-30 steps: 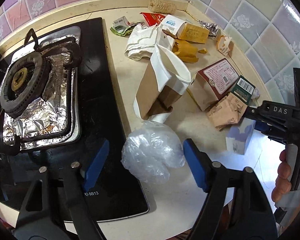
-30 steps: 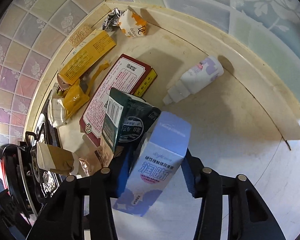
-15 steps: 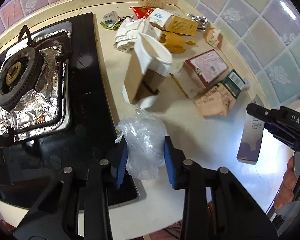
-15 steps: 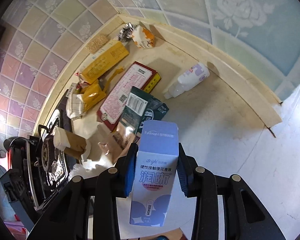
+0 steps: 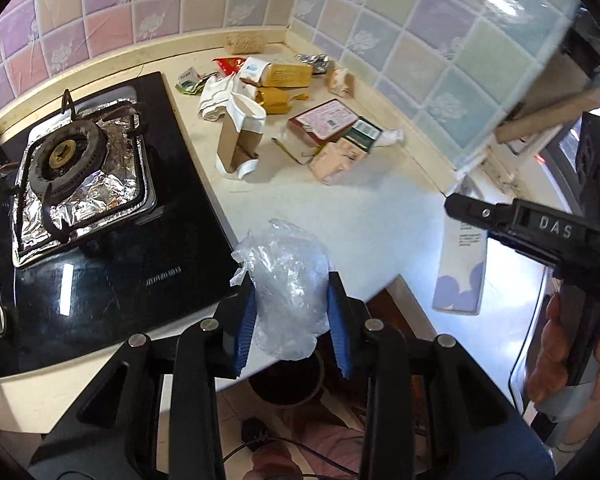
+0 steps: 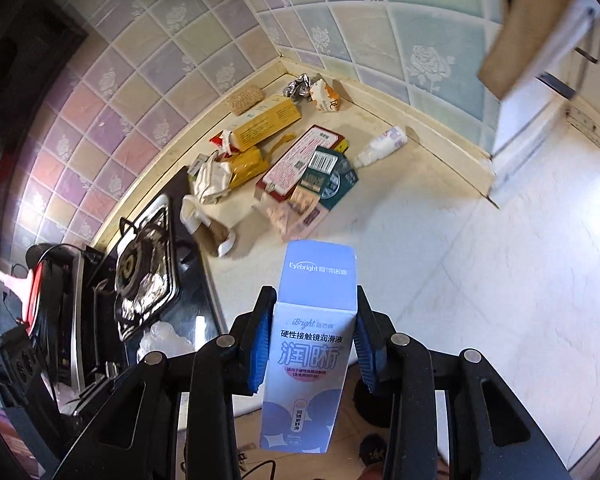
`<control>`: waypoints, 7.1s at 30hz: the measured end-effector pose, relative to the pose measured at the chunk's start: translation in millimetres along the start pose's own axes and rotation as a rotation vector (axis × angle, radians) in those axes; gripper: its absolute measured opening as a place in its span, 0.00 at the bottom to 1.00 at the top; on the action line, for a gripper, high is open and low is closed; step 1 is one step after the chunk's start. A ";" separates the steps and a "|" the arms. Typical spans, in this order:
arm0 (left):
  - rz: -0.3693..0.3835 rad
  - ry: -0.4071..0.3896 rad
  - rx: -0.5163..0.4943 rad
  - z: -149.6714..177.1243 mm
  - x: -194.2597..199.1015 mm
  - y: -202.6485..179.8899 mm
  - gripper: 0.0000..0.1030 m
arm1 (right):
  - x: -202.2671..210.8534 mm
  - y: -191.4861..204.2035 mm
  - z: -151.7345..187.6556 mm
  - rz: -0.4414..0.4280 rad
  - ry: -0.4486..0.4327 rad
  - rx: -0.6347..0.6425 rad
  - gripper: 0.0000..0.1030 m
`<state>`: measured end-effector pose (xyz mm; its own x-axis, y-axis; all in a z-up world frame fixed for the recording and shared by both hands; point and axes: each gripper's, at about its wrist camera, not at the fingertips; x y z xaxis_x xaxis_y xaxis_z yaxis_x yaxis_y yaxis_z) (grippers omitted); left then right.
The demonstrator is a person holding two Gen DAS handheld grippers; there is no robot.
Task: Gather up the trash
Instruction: 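Carry the plastic bag and carton down over the floor bin with both tools, then open both tools to drop the bag and carton into the bin, then raise both tools back toward the counter trash, then grasp the white paper cup with the left tool while the right tool grasps the green snack box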
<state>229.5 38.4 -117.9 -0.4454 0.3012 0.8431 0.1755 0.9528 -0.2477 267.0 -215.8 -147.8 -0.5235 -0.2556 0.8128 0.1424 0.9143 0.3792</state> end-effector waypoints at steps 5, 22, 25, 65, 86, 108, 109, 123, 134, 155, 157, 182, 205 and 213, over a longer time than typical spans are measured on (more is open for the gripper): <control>0.034 -0.010 -0.045 35.7 27.8 -8.3 0.29 | 33.8 5.0 62.1 0.008 0.001 0.014 0.35; 0.069 0.039 -0.156 148.2 38.8 -32.9 0.29 | 61.0 -2.1 209.9 0.077 0.056 0.106 0.35; 0.054 0.046 -0.143 159.9 31.0 -31.5 0.29 | 48.6 -3.3 220.6 0.082 0.079 0.144 0.35; 0.071 0.319 -0.082 279.4 -308.1 17.9 0.37 | -247.5 -182.7 328.6 0.185 0.130 0.192 0.44; -0.017 0.302 -0.034 269.5 -270.9 26.9 0.65 | -223.2 -179.1 334.8 0.203 0.160 0.144 0.49; -0.069 0.151 -0.027 258.2 -46.1 -16.0 0.81 | -34.7 -95.2 315.3 0.118 0.074 0.236 0.55; -0.074 0.139 -0.028 256.4 -37.0 -20.5 0.81 | -18.0 -90.5 312.5 0.111 0.065 0.242 0.55; -0.144 -0.031 0.007 228.8 104.4 -52.9 0.82 | 134.0 -56.5 292.4 0.047 -0.070 0.307 0.59; -0.163 -0.122 -0.006 188.4 163.9 -76.5 0.82 | 208.3 -35.5 247.7 0.004 -0.180 0.333 0.66; -0.147 -0.175 -0.073 -25.9 109.4 -17.8 0.82 | 135.1 50.1 15.2 0.031 -0.186 0.272 0.70; -0.143 -0.152 -0.074 -50.2 88.1 -3.9 0.82 | 110.4 56.4 -8.3 0.034 -0.160 0.239 0.70; -0.064 0.105 -0.086 -148.0 -154.3 64.4 0.81 | -173.7 17.6 -110.9 0.139 0.140 -0.208 0.69; -0.029 0.129 -0.107 -151.0 -177.8 65.3 0.46 | -187.2 -3.8 -73.0 0.115 0.130 -0.296 0.37; -0.014 0.126 -0.148 -135.4 -156.8 53.4 0.46 | -164.4 -4.3 -63.9 0.091 0.107 -0.270 0.37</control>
<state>427.6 37.0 -198.6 -0.3371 0.2718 0.9014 0.3016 0.9381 -0.1701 406.1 -197.8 -254.8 -0.4088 -0.2215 0.8853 0.4101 0.8220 0.3951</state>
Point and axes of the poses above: each gripper's, at about its wrist camera, not at the fingertips, and x roughly against the way its jaws point, y to its left, z to its underside, and after that the axes turned 1 degree about x, right-handed
